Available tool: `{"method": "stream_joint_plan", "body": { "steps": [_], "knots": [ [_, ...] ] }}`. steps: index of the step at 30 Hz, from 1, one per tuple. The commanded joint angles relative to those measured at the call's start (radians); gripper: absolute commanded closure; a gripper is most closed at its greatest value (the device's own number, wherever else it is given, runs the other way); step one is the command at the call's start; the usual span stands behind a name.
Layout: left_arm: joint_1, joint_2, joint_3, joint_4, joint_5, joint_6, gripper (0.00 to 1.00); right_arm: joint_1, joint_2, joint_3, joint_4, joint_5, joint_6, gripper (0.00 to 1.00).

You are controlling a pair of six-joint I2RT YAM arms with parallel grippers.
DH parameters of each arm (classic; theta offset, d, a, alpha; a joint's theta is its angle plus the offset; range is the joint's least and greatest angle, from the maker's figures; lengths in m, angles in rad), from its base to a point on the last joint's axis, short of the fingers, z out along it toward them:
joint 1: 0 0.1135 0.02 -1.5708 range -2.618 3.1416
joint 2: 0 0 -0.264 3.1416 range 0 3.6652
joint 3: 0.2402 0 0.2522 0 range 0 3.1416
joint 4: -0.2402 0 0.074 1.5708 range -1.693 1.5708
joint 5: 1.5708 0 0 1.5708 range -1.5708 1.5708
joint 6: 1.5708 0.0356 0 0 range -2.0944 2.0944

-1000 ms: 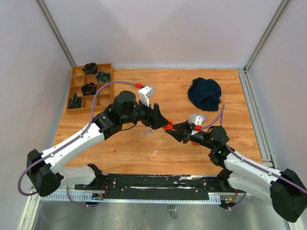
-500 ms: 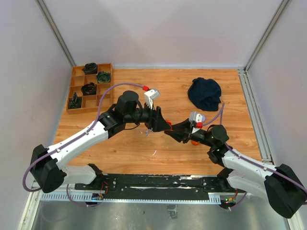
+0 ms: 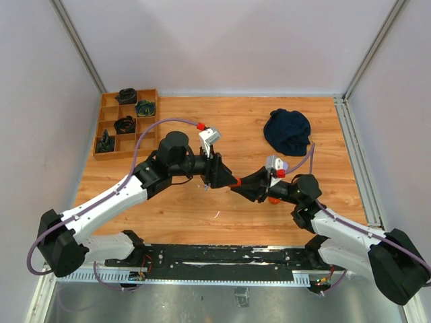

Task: Insert the wireless bluetooth earbuds into the charging case
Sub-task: Close the charging case, then place the charging case at the center of the board.

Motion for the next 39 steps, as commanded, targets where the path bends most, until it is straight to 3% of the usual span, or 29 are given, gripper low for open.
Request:
{"method": "stream_joint_plan", "body": {
  "steps": [1, 9, 20, 25, 32, 39],
  "knots": [
    [0.006, -0.058, -0.016, 0.083, 0.026, 0.028, 0.42, -0.043, 0.004, 0.016, -0.012, -0.049, 0.026, 0.91],
    [0.018, -0.081, -0.027, 0.063, -0.025, 0.032, 0.39, -0.056, -0.020, 0.016, -0.136, -0.031, 0.029, 0.90],
    [0.110, -0.094, 0.013, -0.233, -0.452, 0.032, 0.29, -0.128, -0.057, 0.093, -0.720, 0.158, -0.007, 0.91],
    [0.170, -0.128, 0.013, -0.331, -0.574, 0.066, 0.25, -0.175, -0.039, 0.098, -0.880, 0.246, 0.020, 0.89],
    [0.188, -0.192, 0.001, -0.351, -0.810, 0.158, 0.16, -0.202, 0.040, 0.127, -1.009, 0.363, 0.049, 0.89],
    [0.193, -0.238, -0.104, -0.248, -1.051, 0.184, 0.09, -0.216, 0.131, 0.171, -1.070, 0.412, 0.055, 0.85]
  ]
}}
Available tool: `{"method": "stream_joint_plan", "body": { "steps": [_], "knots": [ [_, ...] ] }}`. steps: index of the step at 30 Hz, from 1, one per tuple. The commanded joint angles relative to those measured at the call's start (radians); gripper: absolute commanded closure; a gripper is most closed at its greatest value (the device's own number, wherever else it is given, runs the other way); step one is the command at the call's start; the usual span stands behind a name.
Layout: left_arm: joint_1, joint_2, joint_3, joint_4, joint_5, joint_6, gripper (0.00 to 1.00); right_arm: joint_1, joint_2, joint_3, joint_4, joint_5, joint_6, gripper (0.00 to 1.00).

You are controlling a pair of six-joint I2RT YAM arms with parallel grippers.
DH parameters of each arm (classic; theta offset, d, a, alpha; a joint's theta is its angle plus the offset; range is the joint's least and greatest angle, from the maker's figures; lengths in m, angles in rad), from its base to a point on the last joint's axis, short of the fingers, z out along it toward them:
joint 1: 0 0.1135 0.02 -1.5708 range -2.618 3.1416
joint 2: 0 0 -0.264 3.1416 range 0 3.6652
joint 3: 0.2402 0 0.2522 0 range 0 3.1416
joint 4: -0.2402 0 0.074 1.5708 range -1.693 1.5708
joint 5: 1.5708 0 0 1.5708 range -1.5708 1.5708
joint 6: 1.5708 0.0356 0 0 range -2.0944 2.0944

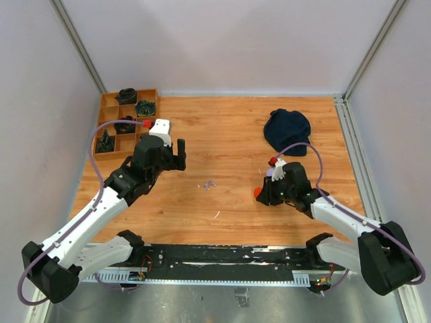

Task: Insert the wireless bluetooth earbuds into the charging case
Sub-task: Place the charging case at the center of the board.

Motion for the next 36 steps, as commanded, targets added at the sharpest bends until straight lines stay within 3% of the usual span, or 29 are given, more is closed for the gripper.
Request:
{"method": "stream_joint_plan", "body": {
  "steps": [1, 14, 27, 36],
  "knots": [
    [0.017, -0.034, -0.070, 0.077, -0.173, 0.032, 0.09, -0.023, 0.049, 0.056, -0.070, 0.049, 0.011, 0.84],
    [0.038, -0.068, -0.120, 0.088, -0.168, 0.039, 0.09, -0.026, 0.116, 0.110, -0.139, 0.080, 0.015, 0.65],
    [0.052, -0.084, -0.124, 0.087, -0.167, 0.036, 0.09, -0.024, 0.017, 0.207, -0.321, 0.125, -0.054, 0.51],
    [0.062, -0.095, -0.128, 0.089, -0.164, 0.030, 0.09, -0.026, 0.068, 0.292, -0.317, 0.282, -0.152, 0.42]
  ]
}}
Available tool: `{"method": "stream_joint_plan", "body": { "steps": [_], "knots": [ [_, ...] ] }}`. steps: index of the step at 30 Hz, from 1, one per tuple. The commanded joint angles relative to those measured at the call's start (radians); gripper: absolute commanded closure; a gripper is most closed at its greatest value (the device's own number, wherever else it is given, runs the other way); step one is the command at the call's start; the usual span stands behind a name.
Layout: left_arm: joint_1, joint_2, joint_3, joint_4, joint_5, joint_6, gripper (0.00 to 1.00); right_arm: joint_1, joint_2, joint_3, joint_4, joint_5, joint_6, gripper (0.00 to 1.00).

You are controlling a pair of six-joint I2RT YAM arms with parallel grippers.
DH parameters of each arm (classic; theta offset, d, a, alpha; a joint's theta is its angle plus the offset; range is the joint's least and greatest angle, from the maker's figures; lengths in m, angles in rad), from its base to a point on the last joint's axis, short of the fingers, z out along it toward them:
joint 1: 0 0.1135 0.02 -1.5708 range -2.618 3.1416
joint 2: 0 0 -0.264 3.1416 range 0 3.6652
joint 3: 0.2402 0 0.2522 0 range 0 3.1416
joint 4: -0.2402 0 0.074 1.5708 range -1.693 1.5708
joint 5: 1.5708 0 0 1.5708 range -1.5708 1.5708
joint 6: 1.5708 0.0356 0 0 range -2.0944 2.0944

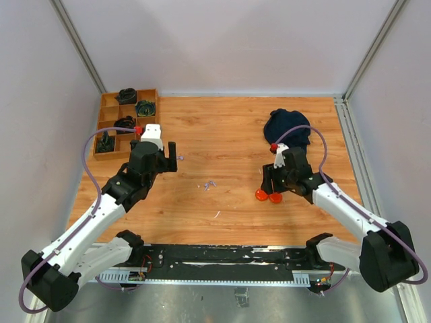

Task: Insert the wireless bluetooth earbuds into the charging case
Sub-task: Place the charging case at the center of the board, then pick up the charging case at the center of the board.

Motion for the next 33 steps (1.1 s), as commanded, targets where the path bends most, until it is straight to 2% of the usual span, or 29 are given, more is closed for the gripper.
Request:
{"method": "stream_joint_plan", "body": {
  "steps": [1, 14, 19, 28, 33],
  "knots": [
    [0.014, -0.018, -0.007, 0.029, -0.013, -0.004, 0.09, -0.013, 0.056, 0.061, -0.010, 0.136, -0.076, 0.42],
    [0.022, -0.024, -0.010, 0.029, 0.000, -0.005, 0.09, -0.039, 0.311, 0.150, 0.134, 0.287, -0.081, 0.35],
    [0.025, -0.022, -0.010, 0.029, 0.004, -0.003, 0.09, -0.059, 0.375, 0.157, 0.175, 0.265, -0.080, 0.36],
    [0.034, -0.011, -0.009, 0.031, 0.029, -0.003, 0.09, -0.069, 0.464, 0.175, 0.218, 0.229, -0.094, 0.41],
    [0.036, -0.003, -0.008, 0.032, 0.057, -0.003, 0.09, -0.069, 0.483, 0.188, 0.211, 0.188, -0.107, 0.48]
  ]
}}
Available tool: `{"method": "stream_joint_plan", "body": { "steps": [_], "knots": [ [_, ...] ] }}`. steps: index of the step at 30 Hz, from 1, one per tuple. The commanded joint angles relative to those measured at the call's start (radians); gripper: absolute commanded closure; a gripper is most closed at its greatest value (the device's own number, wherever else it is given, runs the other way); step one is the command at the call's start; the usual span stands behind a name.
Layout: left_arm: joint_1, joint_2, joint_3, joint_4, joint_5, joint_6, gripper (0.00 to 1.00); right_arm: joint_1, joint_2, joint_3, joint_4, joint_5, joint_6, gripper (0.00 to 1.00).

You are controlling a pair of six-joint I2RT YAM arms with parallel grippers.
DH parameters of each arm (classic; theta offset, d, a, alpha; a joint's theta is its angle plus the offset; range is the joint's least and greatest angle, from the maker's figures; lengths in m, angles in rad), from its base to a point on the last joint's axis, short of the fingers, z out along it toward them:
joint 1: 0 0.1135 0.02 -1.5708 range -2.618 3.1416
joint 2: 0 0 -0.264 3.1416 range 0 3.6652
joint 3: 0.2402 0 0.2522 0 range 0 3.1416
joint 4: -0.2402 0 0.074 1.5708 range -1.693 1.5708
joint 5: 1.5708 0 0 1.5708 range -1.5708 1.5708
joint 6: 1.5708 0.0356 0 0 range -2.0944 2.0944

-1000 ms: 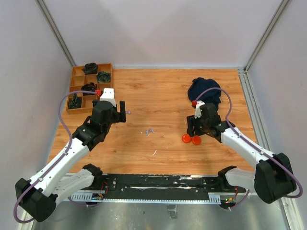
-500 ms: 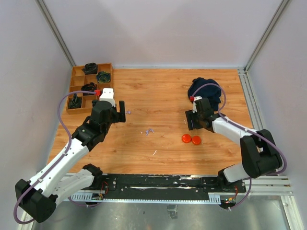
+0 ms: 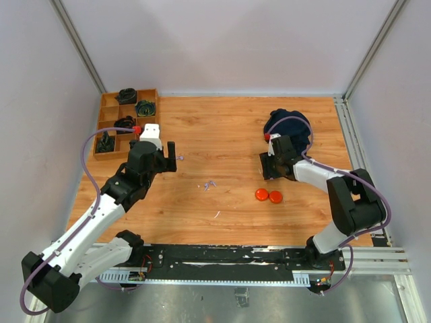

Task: Insert the wireless bluetooth earbuds into the charging case
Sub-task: Pick up the charging case at the center of the board.

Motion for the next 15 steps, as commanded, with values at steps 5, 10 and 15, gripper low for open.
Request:
{"method": "stream_joint_plan", "body": {
  "steps": [5, 10, 15],
  "knots": [
    [0.018, 0.001, -0.001, 0.045, 0.112, -0.015, 0.09, -0.001, -0.012, 0.026, 0.000, -0.105, -0.054, 0.53],
    [0.019, 0.004, 0.012, 0.047, 0.223, -0.041, 0.09, 0.044, -0.073, 0.021, 0.002, -0.143, -0.107, 0.54],
    [0.018, 0.024, 0.031, 0.032, 0.363, -0.093, 0.09, 0.114, -0.155, 0.016, 0.013, -0.175, -0.194, 0.55]
  ]
}}
